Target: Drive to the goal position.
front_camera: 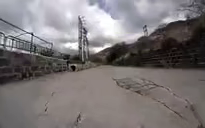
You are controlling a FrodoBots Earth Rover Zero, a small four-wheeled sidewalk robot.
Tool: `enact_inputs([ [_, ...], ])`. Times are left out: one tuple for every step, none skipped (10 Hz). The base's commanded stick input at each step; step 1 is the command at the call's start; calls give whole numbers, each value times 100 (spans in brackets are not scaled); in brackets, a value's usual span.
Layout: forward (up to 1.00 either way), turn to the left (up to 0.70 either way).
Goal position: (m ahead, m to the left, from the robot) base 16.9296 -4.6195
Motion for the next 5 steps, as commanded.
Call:
enact_inputs([
  [100,0],
  [100,0],
  [100,0],
  [100,0],
  [100,0],
])
